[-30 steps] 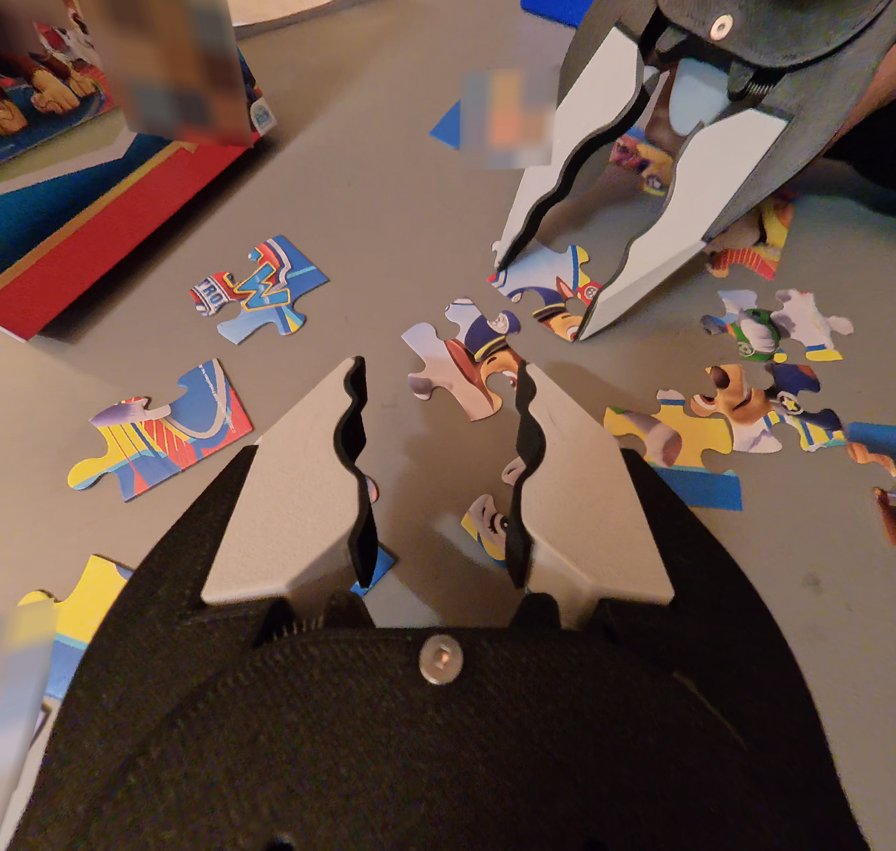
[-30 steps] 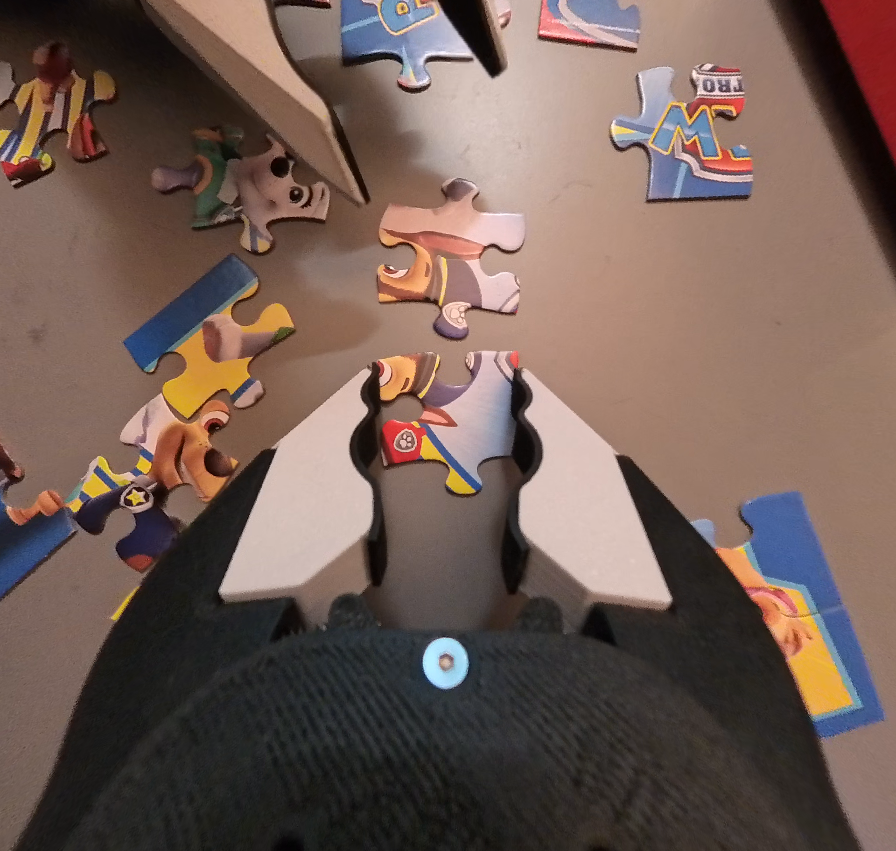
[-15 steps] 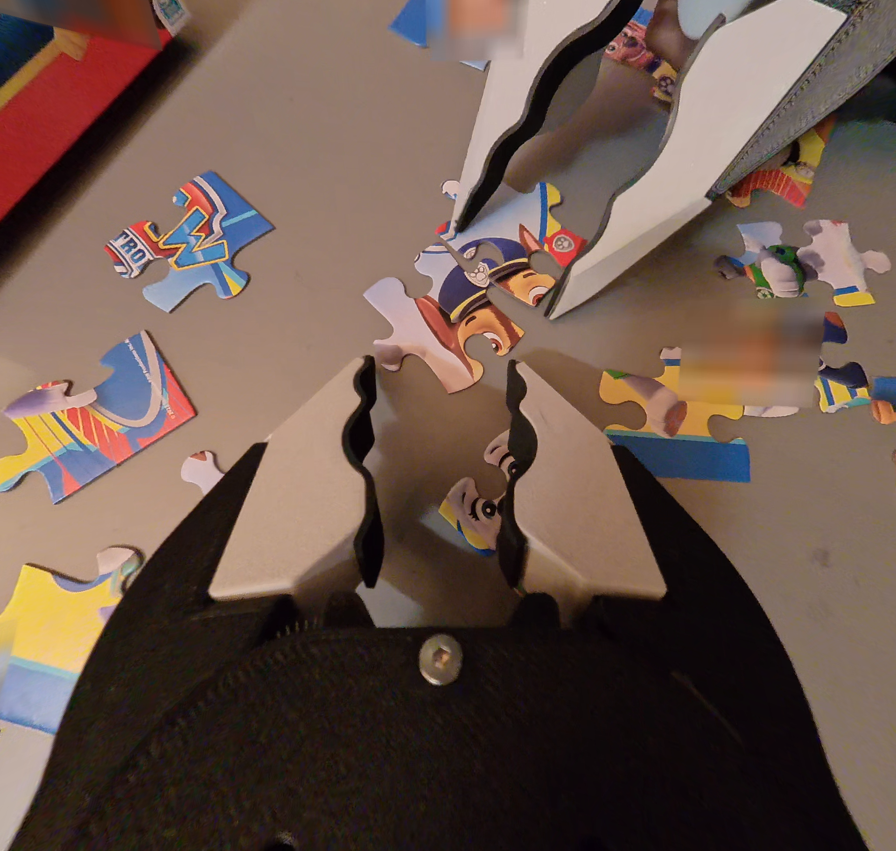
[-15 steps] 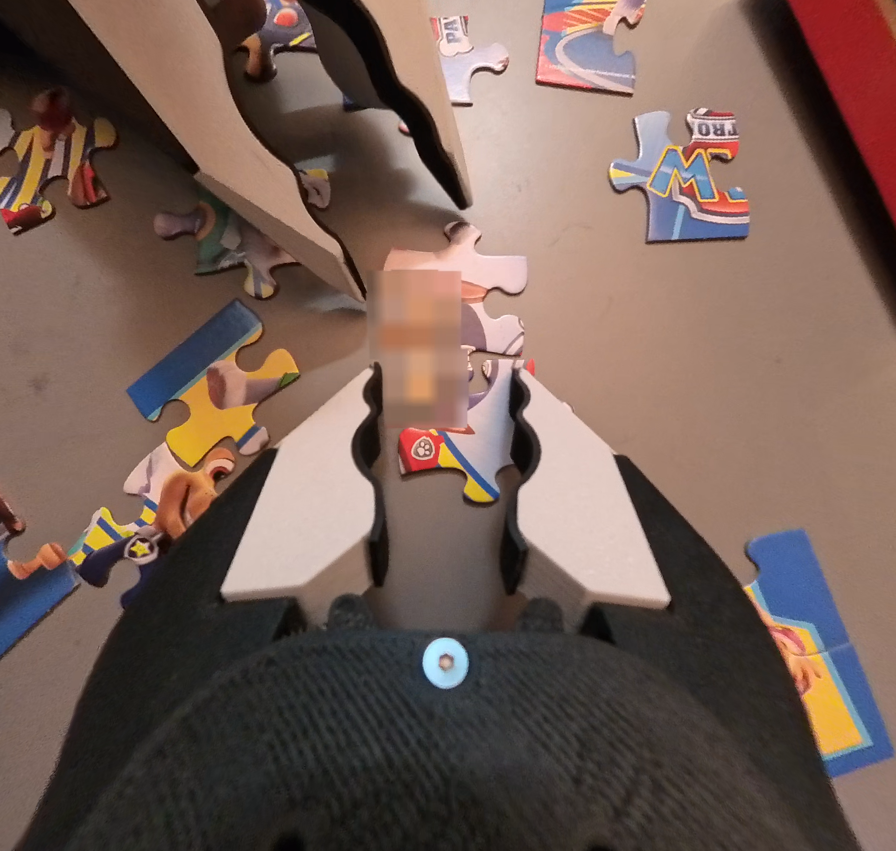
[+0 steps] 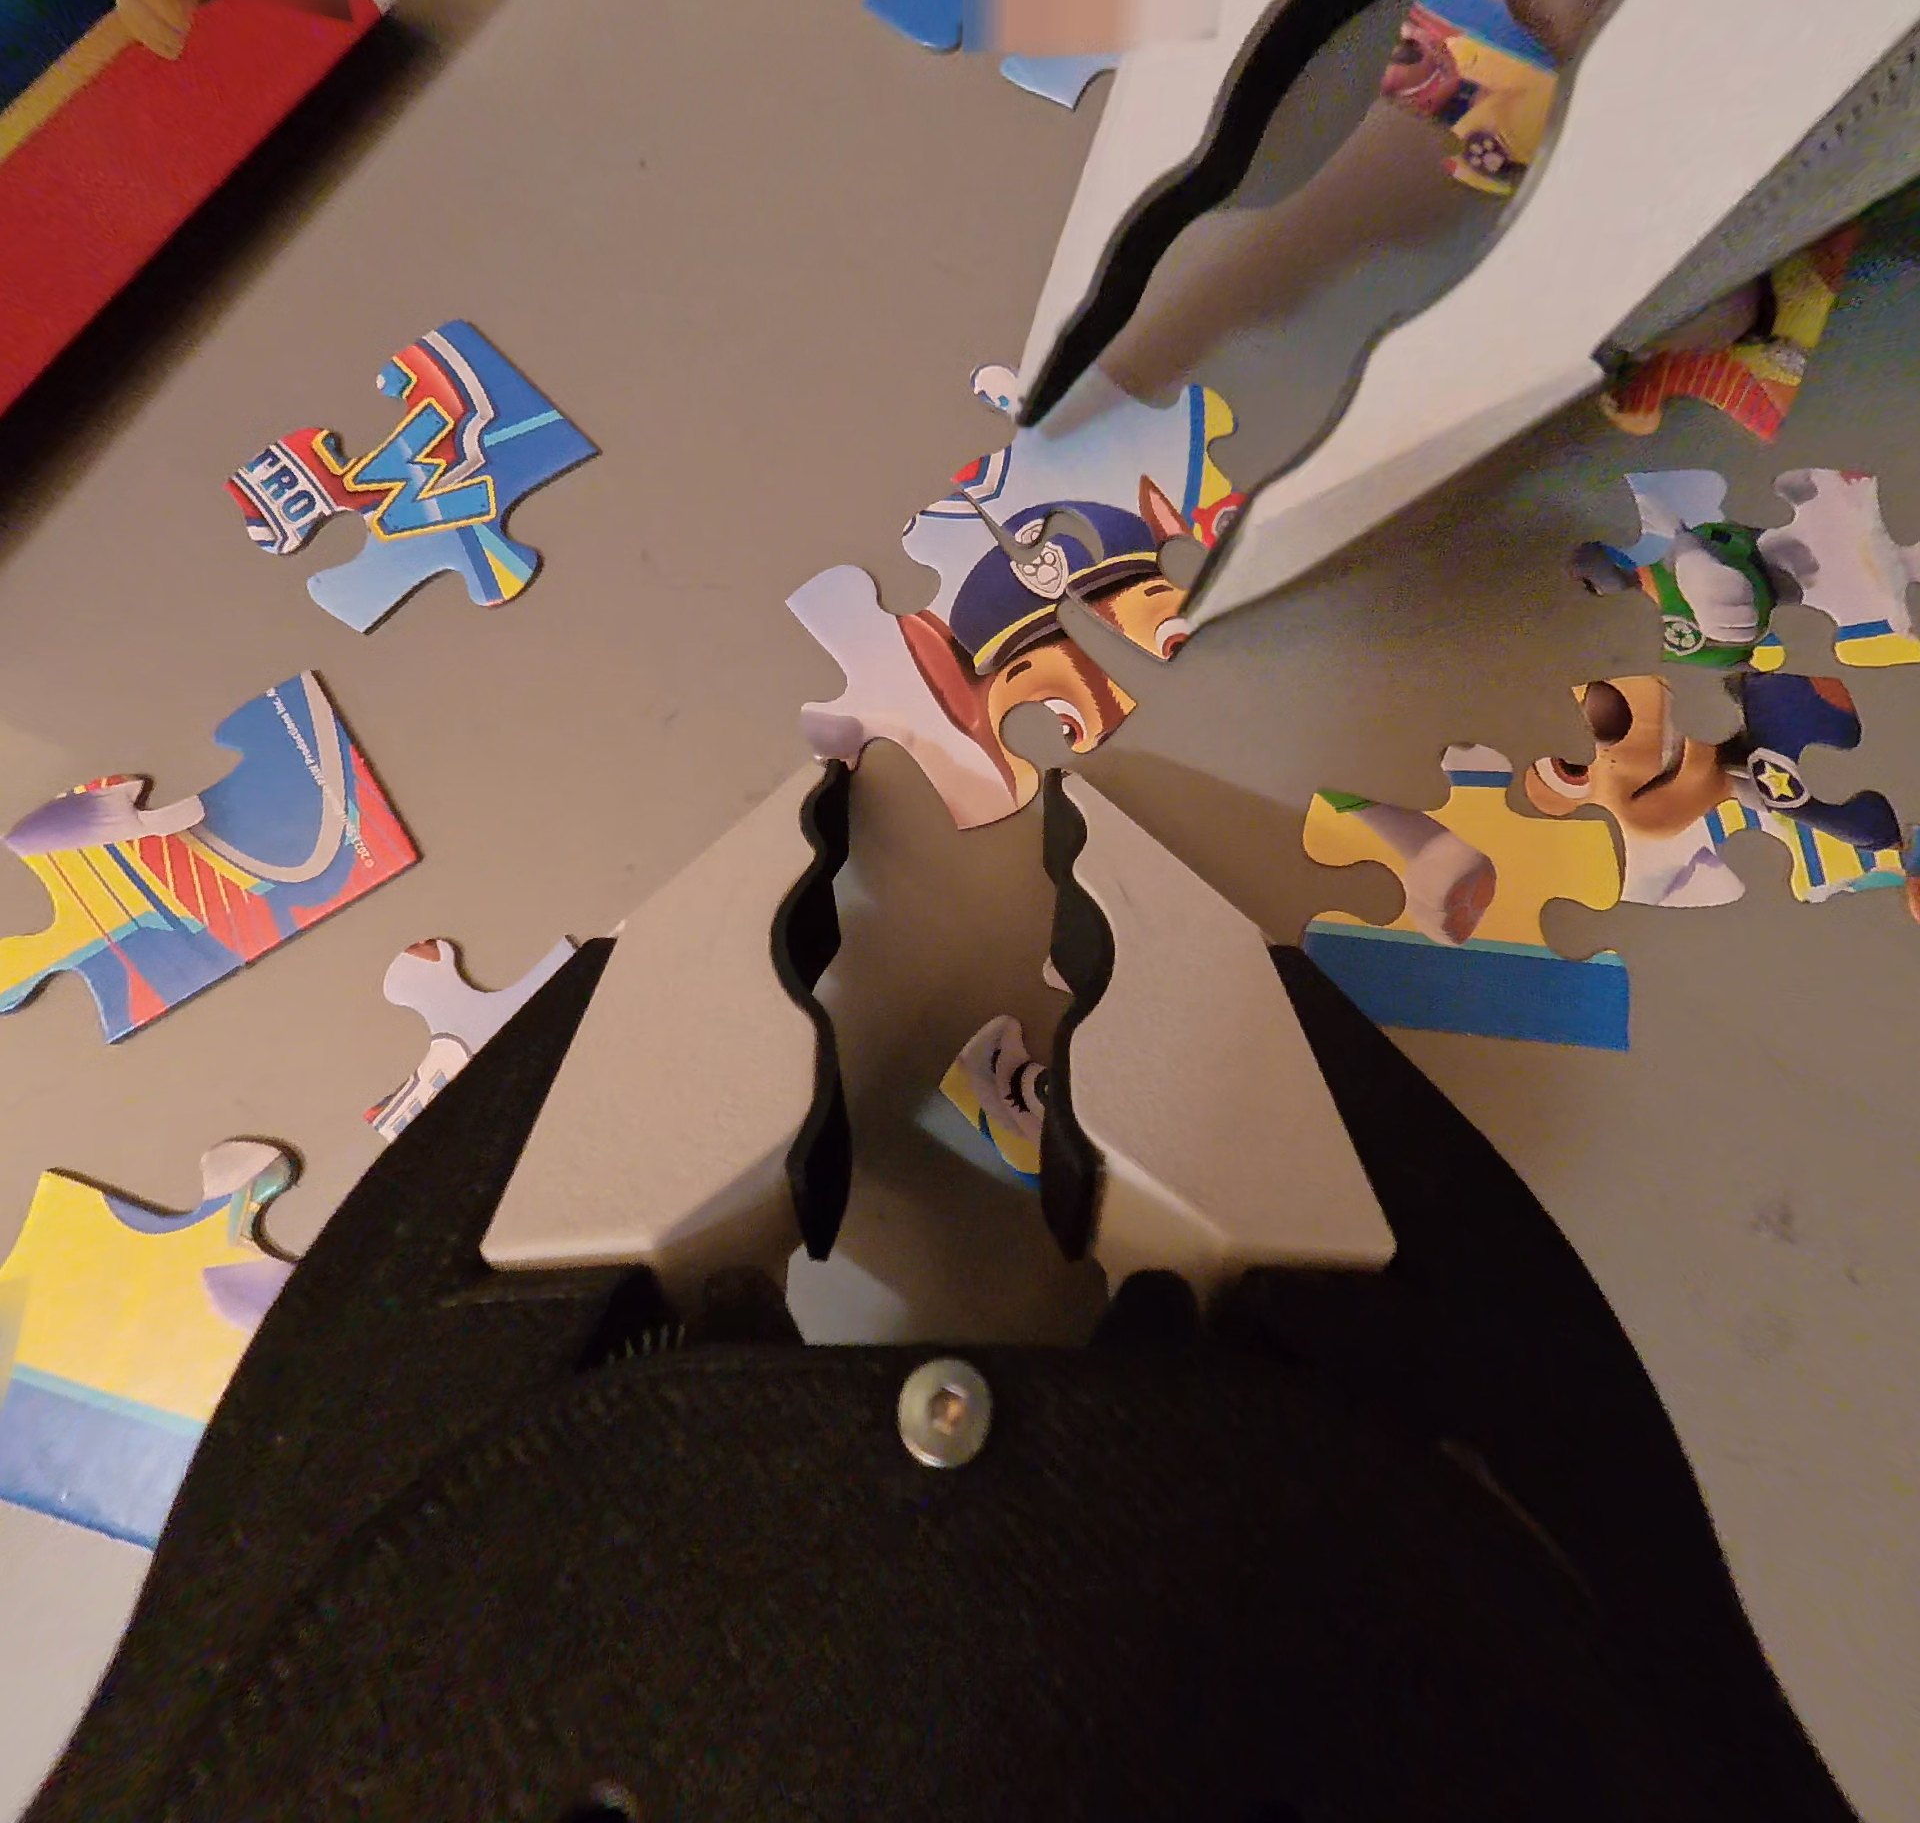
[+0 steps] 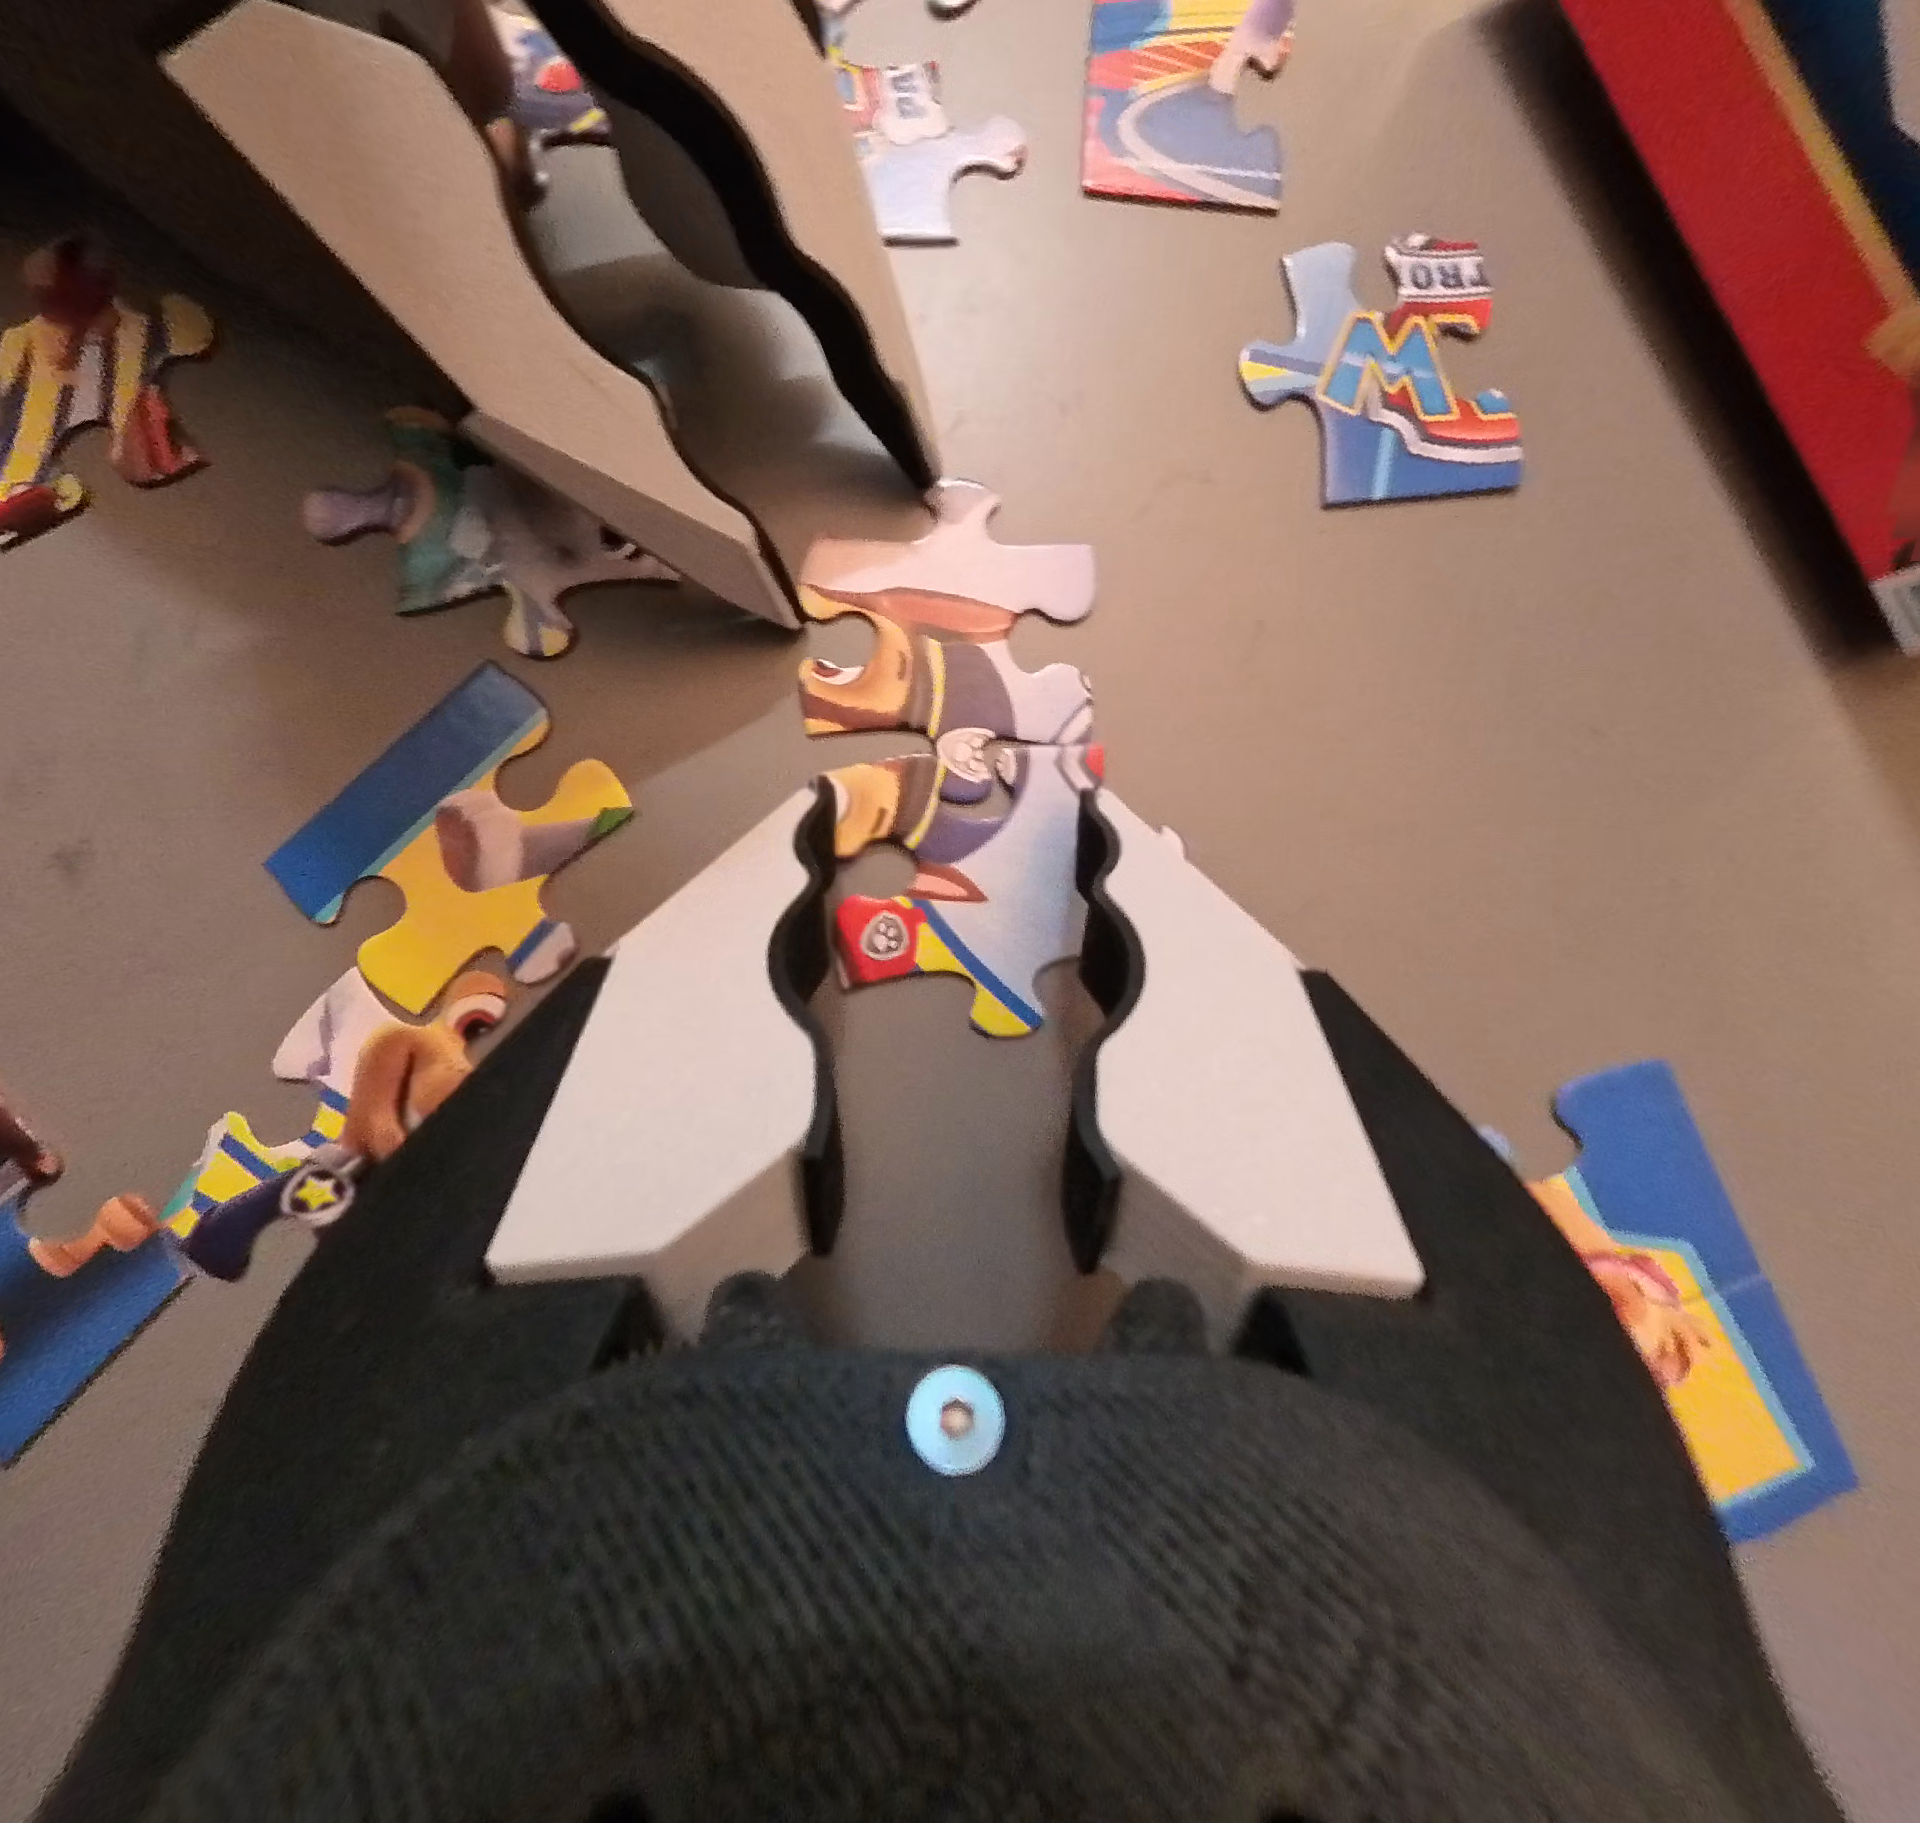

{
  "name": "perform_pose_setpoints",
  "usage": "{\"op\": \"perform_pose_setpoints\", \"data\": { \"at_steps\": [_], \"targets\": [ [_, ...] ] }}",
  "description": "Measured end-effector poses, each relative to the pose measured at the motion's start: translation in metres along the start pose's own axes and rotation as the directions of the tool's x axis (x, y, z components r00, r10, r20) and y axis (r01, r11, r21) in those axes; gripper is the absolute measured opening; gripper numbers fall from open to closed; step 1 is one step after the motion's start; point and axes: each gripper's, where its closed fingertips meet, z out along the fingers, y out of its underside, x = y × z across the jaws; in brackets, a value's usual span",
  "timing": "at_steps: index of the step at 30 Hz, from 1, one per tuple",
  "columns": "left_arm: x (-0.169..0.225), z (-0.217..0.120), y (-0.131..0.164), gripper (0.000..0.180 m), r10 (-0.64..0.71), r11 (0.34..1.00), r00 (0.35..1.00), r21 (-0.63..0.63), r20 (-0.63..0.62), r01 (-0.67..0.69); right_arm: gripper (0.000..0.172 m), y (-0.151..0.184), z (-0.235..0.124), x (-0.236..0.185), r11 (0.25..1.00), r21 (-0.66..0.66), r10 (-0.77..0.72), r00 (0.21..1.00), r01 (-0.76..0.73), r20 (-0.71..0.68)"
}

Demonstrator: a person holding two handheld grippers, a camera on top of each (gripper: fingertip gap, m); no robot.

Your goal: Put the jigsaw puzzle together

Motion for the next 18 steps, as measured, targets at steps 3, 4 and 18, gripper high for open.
{"op": "perform_pose_setpoints", "data": {
  "at_steps": [3,4,18],
  "targets": [
    [0.0004,0.0001,0.0001,0.036,-0.001,1.0,1.0,-0.002,0.002,0.001,0.044,0.0062,-0.0007,0.0072,1.0,-0.011,0.029,0.999,-0.029,-0.017],
    [0.0004,0.0001,0.0,0.036,-0.002,1.0,1.0,-0.002,0.003,0.002,0.044,0.0078,0.0002,0.0066,0.999,-0.014,0.034,0.999,-0.034,-0.011],
    [0.0056,0.0016,-0.0017,0.029,-0.027,1.0,0.999,0.004,-0.021,0.027,0.042,0.0059,0.004,-0.0001,0.999,-0.027,0.031,0.998,-0.032,-0.052]
  ]
}}
